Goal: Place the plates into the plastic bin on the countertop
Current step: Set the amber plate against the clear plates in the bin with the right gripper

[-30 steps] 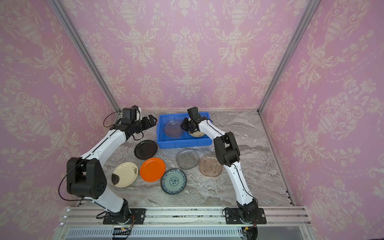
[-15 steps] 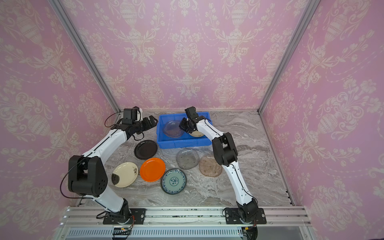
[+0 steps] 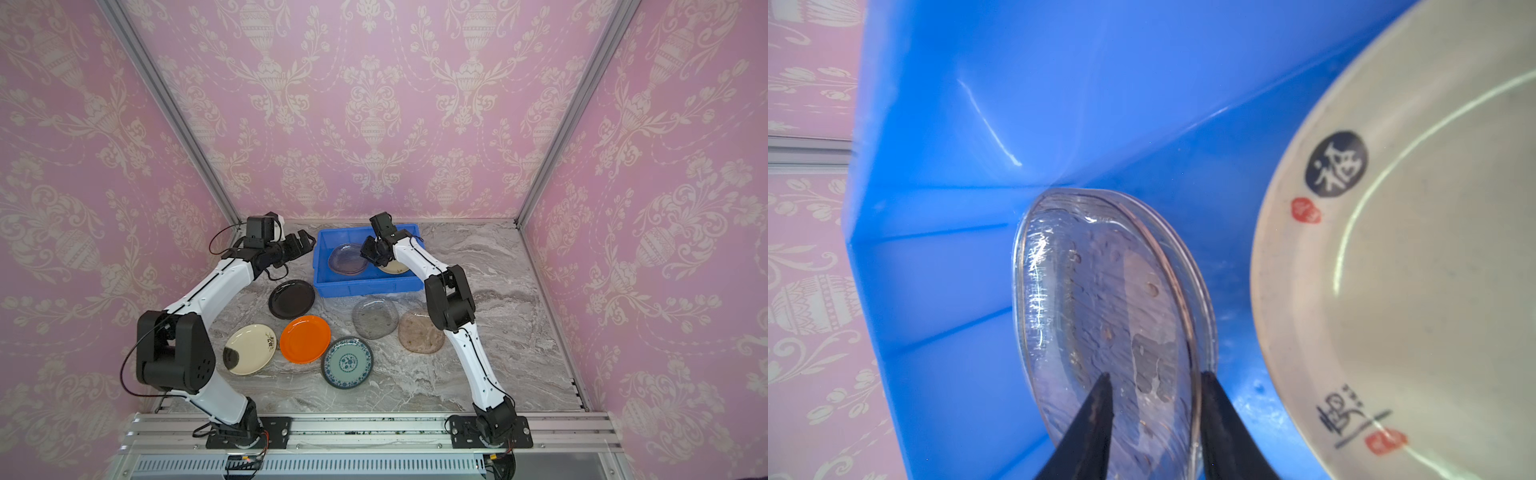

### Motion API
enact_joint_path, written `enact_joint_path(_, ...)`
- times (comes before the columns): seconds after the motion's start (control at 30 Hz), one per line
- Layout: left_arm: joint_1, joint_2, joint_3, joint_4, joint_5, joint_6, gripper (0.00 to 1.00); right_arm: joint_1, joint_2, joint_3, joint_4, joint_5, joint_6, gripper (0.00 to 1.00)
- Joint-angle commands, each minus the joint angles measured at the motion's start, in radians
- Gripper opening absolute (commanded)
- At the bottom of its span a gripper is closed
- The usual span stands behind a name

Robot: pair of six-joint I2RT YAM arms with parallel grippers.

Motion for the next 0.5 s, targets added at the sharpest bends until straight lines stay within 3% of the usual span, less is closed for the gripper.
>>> enact_joint_path(0.0,0.01,0.018,-0.005,0.01,0.025,-0.02,0.99,0.006,-0.019,0.003,-0.046,0.04,-0.045,0.37)
enact_joint_path(0.47,0.01,0.03,-0.006,0.025,0.032,-0.031,0.99,0.003,0.004,0.014,-0.073,0.043,-0.083,0.3)
